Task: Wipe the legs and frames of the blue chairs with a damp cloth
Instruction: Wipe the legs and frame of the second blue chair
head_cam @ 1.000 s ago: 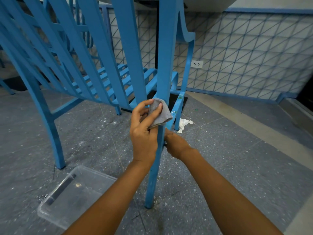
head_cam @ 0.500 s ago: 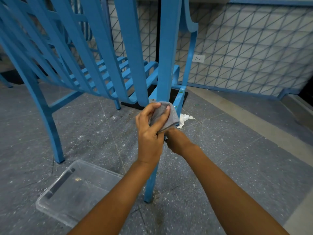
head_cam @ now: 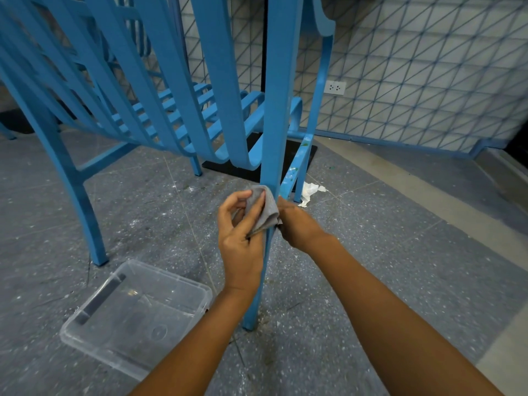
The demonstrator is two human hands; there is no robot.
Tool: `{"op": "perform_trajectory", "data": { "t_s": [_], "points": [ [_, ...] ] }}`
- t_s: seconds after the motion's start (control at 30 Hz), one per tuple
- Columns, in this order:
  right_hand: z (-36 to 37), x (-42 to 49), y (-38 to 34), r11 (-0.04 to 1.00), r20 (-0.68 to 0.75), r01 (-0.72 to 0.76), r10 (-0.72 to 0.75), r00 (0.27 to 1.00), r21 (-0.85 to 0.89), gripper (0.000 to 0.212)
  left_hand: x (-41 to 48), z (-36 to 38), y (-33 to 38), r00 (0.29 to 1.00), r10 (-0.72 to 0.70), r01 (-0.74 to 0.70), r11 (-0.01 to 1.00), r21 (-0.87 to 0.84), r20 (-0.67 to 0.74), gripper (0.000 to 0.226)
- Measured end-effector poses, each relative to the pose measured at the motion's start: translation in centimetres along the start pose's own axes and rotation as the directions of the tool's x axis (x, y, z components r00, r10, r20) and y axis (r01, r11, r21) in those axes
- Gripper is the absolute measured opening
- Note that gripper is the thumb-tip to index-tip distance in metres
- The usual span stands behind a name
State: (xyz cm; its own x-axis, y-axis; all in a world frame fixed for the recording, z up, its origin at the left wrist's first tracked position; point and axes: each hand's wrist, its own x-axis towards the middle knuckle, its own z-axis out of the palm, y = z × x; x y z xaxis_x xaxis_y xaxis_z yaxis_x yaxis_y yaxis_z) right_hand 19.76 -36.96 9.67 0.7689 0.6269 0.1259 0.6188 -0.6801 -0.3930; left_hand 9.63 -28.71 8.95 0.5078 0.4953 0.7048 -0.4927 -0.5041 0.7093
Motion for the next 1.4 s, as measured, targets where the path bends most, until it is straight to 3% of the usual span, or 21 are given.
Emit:
{"op": "perform_trajectory", "data": {
  "t_s": [0.2,0.4,0.67,0.8,1.17,1.4],
  "points": [
    [-0.3,-0.2,-0.2,0.999,-0.028,0.036,-0.037,0.999,-0.002,0.043,-0.3,0.7,-0.4,0.999,-0.032,0.032,0.999,-0.008,0.019,0.047],
    [0.2,0.1,0.1,0.999,-0.022,0.039,-0.04,0.999,-0.032,0.052,-1.5,0.6,-1.9,0.999,-0.035,0.034,0.999,0.025,0.027,0.032],
    [0.5,0.1,0.1,0.999,-0.027,0.029,-0.029,0.999,0.032,0.059,-3.8,-0.2,-3.0,0.981,-0.191,0.191,0.982,0.01,0.036,0.036],
    [0.6,0.1,0.3,0.999,-0.029,0.021,-0.02,0.999,0.03,0.058,-3.7,-0.3,-2.4,0.959,-0.279,0.276,0.959,-0.07,-0.048,0.038],
    [1.1,0.3,0.9,0.999,-0.046,0.029,-0.028,0.999,0.028,0.061,-5.5,0.8,-3.6,0.961,-0.267,0.264,0.963,-0.044,-0.068,0.038],
    [0.9,0.0,0.7,0.999,-0.039,0.013,-0.012,0.999,0.04,0.061,-7.5,0.1,-5.2,0.946,-0.323,0.323,0.946,0.006,-0.006,0.034]
  ]
}}
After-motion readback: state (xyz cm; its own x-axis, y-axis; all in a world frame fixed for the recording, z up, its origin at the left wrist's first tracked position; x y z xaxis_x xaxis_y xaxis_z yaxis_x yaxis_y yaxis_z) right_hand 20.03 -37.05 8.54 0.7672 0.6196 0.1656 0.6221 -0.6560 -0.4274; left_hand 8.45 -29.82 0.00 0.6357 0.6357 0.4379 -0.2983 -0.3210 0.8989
